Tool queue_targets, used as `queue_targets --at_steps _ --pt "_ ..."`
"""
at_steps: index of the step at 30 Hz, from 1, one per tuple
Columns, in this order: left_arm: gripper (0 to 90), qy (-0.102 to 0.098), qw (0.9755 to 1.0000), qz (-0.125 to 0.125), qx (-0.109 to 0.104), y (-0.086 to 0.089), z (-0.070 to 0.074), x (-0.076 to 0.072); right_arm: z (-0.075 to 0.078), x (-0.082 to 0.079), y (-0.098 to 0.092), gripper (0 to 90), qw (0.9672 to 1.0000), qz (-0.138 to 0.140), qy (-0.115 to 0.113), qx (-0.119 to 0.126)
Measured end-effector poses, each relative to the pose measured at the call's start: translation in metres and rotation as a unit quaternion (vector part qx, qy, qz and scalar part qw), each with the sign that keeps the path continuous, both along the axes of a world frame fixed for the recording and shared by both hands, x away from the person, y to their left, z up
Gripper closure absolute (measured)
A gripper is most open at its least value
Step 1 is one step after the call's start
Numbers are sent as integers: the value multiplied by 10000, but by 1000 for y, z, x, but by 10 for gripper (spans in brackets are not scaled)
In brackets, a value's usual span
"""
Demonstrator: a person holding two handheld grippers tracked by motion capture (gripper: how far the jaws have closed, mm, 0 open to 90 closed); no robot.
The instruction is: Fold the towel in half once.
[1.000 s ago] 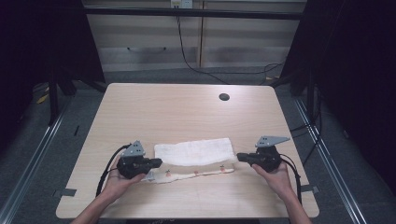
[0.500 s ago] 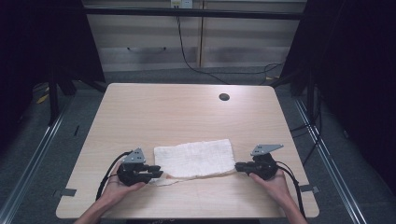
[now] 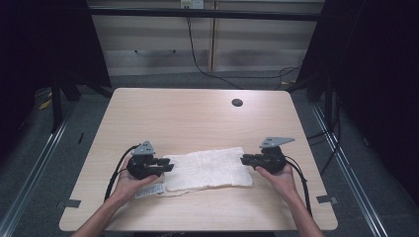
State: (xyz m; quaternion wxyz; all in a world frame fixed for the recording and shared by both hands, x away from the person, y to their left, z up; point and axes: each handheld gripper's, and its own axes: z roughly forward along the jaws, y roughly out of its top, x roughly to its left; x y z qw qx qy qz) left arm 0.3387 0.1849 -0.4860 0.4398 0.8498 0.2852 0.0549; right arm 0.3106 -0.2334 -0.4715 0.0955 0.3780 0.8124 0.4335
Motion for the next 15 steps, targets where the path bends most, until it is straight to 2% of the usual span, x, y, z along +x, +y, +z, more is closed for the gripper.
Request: queue_targets --at_steps 1,5,8,10,12,15 --pt "682 52 9999 86 -12 -1 -4 6 -2 6 5 791 10000 26 17 -59" --pt "689 188 9993 281 166 -2 -18 18 -15 30 25 787 9997 54 105 -195" --pt "690 190 9993 269 179 0 -20 19 -26 41 33 782 9993 -15 294 -227" --pt "691 164 9993 252 204 0 -20 18 -33 43 35 781 9987 17 377 -343" --pt "690 125 9995 254 168 0 -21 17 -33 38 33 784 9986 4 415 -337" --pt "688 77 9994 268 211 -1 -21 15 -31 29 29 785 9981 20 418 -453"
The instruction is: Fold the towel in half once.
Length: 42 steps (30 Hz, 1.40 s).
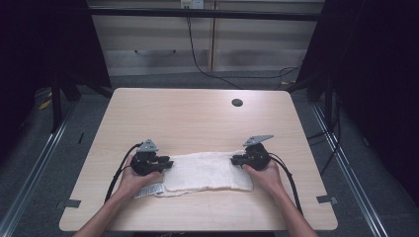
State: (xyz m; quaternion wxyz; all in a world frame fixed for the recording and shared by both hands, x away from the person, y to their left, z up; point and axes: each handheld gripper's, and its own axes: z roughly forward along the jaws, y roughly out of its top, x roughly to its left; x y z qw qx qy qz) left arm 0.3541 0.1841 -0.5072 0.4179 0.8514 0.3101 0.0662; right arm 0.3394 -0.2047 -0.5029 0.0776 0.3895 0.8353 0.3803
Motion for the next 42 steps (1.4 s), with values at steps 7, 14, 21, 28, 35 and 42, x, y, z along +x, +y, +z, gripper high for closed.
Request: queue_targets --at_steps 7,14,21,28,35,42 --pt "689 1 9996 -264 34 -8 1 -8 4 -32 -10 786 9999 31 65 -142" --pt "690 -61 9993 -371 69 -12 1 -15 16 -48 -26 768 9999 -77 -112 -32" --pt "689 -60 9993 -366 43 -12 0 -12 17 -27 -48 751 9987 -436 -208 144" --pt "688 -49 9993 -381 4 -11 0 -11 8 -16 -40 692 9995 -269 -107 122" --pt "688 -46 9992 -388 -18 -9 -1 -11 0 -15 -38 701 9999 -166 21 31" --pt "682 8 9993 -374 2 -4 1 -12 -1 -16 -39 865 9999 -87 90 105"
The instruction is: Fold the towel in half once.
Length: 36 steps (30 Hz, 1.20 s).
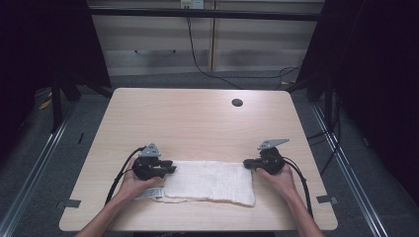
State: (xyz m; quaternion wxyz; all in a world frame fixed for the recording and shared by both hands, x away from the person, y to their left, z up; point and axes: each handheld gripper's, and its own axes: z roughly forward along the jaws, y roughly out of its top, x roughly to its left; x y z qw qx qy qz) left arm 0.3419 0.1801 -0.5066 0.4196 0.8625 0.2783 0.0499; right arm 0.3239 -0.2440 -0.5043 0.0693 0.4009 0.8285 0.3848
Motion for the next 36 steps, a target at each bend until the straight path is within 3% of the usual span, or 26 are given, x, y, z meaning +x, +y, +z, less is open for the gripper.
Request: queue_targets --at_steps 4,7,9,11,12,16,22,27,32,36 --pt "688 92 9999 -53 -25 6 3 -3 1 0 1 875 10000 -83 38 -14" --pt "689 66 9992 250 -303 17 12 5 1 0 2 876 9999 -85 51 -29" --pt "690 56 9984 426 -375 22 15 13 1 0 2 876 9999 -90 55 -12" --pt "680 70 9986 449 -261 20 15 20 1 0 1 875 9999 -92 50 -16" --pt "676 52 9985 459 -305 19 14 22 1 0 1 875 9999 -86 48 -21" --pt "638 220 9991 310 -196 12 9 28 1 0 1 875 9999 -96 43 -9" --pt "622 278 9993 143 -182 6 5 25 0 0 2 875 9999 -96 33 -6" --pt "637 226 9997 108 -22 2 1 22 0 -1 2 875 10000 -95 21 -15" --pt "707 -1 9998 30 190 -5 2 14 0 -1 3 875 10000 -100 5 -5" --pt "838 29 9998 -83 185 -5 2 12 1 -2 3 875 9999 -105 0 -20"
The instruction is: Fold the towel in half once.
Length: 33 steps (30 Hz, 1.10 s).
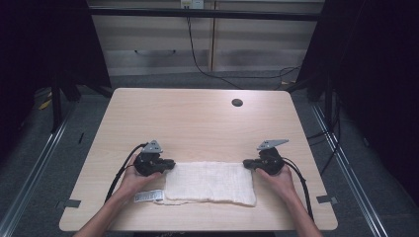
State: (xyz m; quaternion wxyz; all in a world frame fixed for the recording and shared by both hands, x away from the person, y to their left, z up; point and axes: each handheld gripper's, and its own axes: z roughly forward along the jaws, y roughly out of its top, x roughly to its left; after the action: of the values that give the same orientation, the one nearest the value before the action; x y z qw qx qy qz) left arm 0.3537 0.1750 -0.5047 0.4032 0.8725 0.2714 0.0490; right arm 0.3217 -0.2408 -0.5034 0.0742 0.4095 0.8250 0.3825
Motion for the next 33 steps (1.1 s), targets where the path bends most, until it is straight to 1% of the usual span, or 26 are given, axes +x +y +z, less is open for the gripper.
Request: queue_targets --at_steps 3,5,8,10,12,13,14,17,18,19,21,23,24,26,28,29,31,33 --pt "858 84 9999 76 20 1 1 0 1 0 0 876 10000 2 -47 38" --pt "859 133 9998 122 -66 3 2 1 4 -1 -1 876 9999 -1 -62 156" --pt "860 169 9994 194 -230 7 4 3 9 -2 -2 876 9997 -24 -128 223" --pt "860 168 9990 232 -341 11 8 5 12 -2 -4 876 9993 -26 -222 297" --pt "860 185 9988 251 -388 12 9 5 16 -2 -5 876 9990 -43 -260 348" --pt "860 175 9986 258 -439 13 11 5 18 -2 -5 876 9989 -40 -284 375" --pt "860 168 9985 253 -448 13 12 6 21 -2 -5 876 9986 -47 -312 417" --pt "860 102 9983 283 -501 13 19 8 27 -1 -4 876 9982 -15 -411 443" --pt "860 75 9984 275 -492 12 21 8 30 0 -4 876 9981 -2 -435 441" --pt "860 38 9981 286 -551 12 25 9 31 0 -3 876 9981 1 -439 431" --pt "859 -3 9979 294 -568 11 31 12 36 4 -2 876 9979 8 -493 428" --pt "860 -57 9978 316 -587 10 37 15 42 7 1 876 9980 36 -514 357" --pt "860 -94 9977 315 -597 10 40 16 47 9 2 876 9978 41 -565 337" --pt "859 -114 9969 349 -694 10 48 18 54 11 3 876 9974 60 -631 333" --pt "859 -191 9959 390 -789 12 55 19 64 14 4 876 9967 61 -741 340" --pt "860 -198 9950 404 -895 13 57 18 66 15 4 876 9963 61 -786 357" --pt "860 -245 9946 437 -911 15 58 18 71 15 5 876 9949 50 -895 461" --pt "860 -195 9953 477 -825 16 49 17 69 16 6 876 9950 67 -904 423"
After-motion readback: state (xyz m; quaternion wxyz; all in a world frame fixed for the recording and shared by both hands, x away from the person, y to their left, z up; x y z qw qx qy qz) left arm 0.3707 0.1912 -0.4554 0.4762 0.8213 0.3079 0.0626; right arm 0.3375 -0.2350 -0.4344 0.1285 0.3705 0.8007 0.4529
